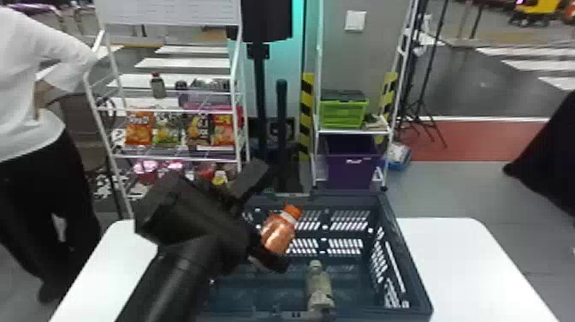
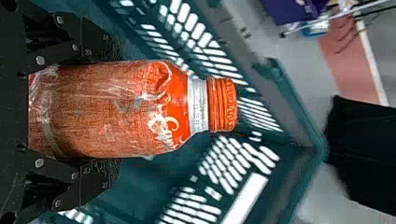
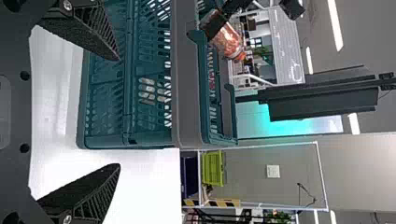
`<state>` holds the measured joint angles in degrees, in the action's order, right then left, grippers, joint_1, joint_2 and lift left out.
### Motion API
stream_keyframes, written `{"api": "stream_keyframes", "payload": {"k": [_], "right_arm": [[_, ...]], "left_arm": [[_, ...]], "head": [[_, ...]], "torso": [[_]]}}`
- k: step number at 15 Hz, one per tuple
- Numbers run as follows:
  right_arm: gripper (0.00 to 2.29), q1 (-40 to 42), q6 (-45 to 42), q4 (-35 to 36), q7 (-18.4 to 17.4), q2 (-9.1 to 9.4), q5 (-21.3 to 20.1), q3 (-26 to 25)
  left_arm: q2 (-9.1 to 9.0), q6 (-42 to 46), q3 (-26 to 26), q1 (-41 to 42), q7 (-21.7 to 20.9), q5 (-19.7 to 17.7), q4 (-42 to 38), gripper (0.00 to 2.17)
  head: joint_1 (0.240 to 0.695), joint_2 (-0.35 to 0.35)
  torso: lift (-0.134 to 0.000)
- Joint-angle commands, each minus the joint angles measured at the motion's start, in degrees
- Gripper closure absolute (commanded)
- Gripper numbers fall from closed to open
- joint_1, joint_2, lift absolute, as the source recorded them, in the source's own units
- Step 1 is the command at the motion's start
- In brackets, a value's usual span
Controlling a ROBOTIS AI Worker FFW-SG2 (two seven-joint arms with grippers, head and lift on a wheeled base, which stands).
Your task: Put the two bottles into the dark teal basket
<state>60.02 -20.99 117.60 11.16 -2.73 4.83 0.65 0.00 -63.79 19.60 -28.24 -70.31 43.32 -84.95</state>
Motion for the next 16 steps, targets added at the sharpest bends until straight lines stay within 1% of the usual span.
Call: {"api": "stream_keyframes", "payload": {"k": [1,3,4,6,7,8,9,10,11,14,16], "right_arm": [[0.07,0.19,-0.85,-0.18,0.0,0.0,0.09,-0.39],[0.07,0.28,-0.85,-0.36,0.0,-0.17,0.44,-0.74],[0.07,0.19,-1.03,-0.62,0.09,-0.17,0.62,-0.91],[0.07,-0.07,-0.85,-0.71,0.09,-0.53,0.97,-1.09],[0.07,-0.25,-0.67,-0.8,0.09,-0.61,1.06,-1.09],[0.07,-0.34,-0.5,-0.8,0.09,-0.7,1.15,-1.18],[0.07,-0.43,-0.5,-0.8,0.09,-0.79,1.24,-1.18],[0.07,-0.43,-0.5,-0.8,0.18,-0.79,1.24,-1.35],[0.07,-0.51,-0.32,-0.8,0.26,-0.79,1.41,-1.62],[0.07,-0.69,0.03,-1.15,0.44,-0.79,1.5,-1.79],[0.07,-0.69,0.03,-1.06,0.44,-0.79,1.5,-1.88]], "left_arm": [[-0.15,1.24,2.64,-1.91,0.44,1.5,6.46,2.03],[-0.15,2.65,4.57,-3.49,1.23,1.85,10.95,2.03],[-0.15,3.35,4.84,-3.75,1.32,2.29,11.91,2.03],[-0.15,3.53,5.1,-3.75,1.23,2.91,11.65,2.03],[-0.15,3.35,5.54,-3.49,1.49,2.91,10.95,1.94],[-0.15,3.53,5.54,-2.61,2.19,2.91,9.63,1.56],[-0.15,4.41,5.63,-1.47,2.19,3.17,7.78,0.7],[-0.15,5.46,5.72,-1.11,2.19,3.96,7.34,0.21],[-0.15,5.64,5.54,-1.03,2.55,4.05,6.9,0.08],[-0.15,6.52,4.66,-1.03,2.9,4.05,5.85,0.06],[-0.15,6.52,3.43,-0.5,2.99,3.7,2.95,0.06]], "head": [[0.499,0.0],[0.499,0.0],[0.499,0.0],[0.499,0.0],[0.499,0.0],[0.499,0.0],[0.499,0.0],[0.499,0.0],[0.499,0.0],[0.499,0.0],[0.499,0.0]], "torso": [[0.0],[0.0],[0.0],[0.0],[0.0],[0.0],[0.0],[0.0],[0.0],[0.0],[0.0]]}}
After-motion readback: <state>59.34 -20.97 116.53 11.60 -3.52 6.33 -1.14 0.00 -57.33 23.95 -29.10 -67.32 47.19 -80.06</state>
